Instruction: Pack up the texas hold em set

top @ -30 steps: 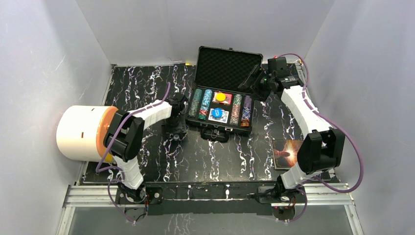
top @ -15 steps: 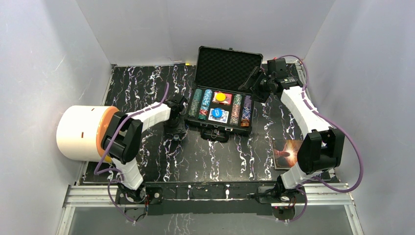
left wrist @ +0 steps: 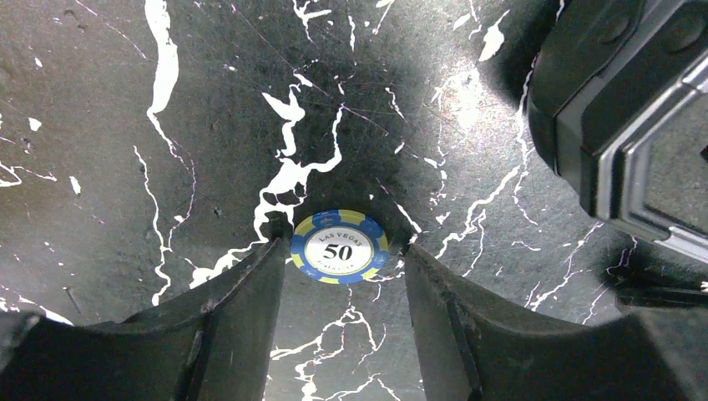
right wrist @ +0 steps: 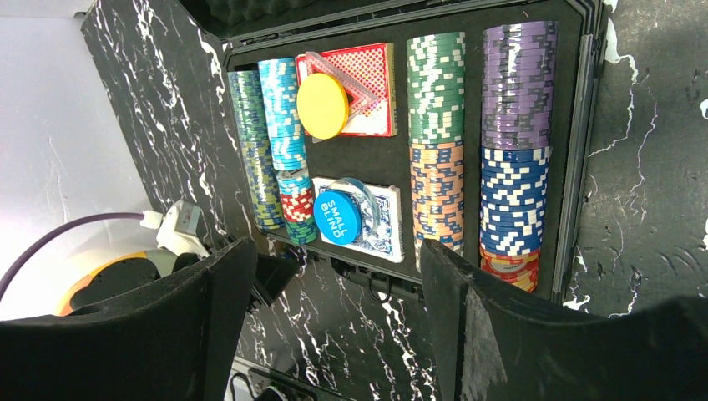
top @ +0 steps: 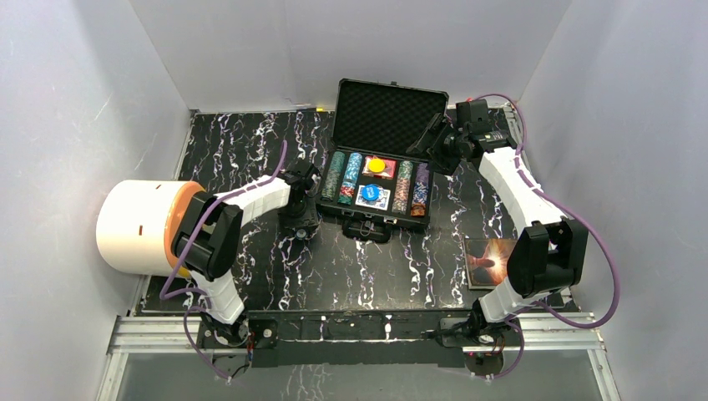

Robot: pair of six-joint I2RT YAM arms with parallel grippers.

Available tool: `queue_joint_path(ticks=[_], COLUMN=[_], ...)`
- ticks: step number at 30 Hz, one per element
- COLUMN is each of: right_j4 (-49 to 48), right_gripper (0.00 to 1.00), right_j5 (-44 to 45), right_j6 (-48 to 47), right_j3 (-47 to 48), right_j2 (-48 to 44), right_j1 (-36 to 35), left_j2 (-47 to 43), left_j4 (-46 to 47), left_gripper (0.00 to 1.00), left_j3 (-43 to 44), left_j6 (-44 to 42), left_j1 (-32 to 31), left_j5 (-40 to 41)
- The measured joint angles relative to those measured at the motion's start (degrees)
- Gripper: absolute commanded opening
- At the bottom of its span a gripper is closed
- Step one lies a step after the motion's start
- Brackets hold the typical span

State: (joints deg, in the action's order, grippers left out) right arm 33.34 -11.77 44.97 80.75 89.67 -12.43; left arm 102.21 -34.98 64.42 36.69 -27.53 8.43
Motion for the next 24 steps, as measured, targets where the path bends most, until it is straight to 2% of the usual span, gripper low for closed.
queue_joint_path(ticks=[9,17,20,24], right_j4=[0.0,-0.2,-1.0,-2.7], right_gripper=[0.79,0.76,0.79,0.82], right_j5=[0.0,-0.6,-1.1,0.0], right_j6=[-0.2,-1.0,-3.5,-8.7], right_j3=[0.0,0.0,0.0,0.0], right_j2=[0.0,-0.1,-0.2,-0.6], right_j1=[0.0,0.0,-0.9,-6.7], left_j2=[0.4,0.2,0.0,-0.5], left_j4=[0.2,0.2,0.1,-0.1], left_gripper=[0.39,0.39,0.39,0.39], left_j3=[0.3,0.3,0.3,0.3], left_j6=[0.1,0.2,0.3,1.2], left_j1=[0.0,0.0,0.0,0.0], left_j5=[0.3,0.4,0.5,0.8])
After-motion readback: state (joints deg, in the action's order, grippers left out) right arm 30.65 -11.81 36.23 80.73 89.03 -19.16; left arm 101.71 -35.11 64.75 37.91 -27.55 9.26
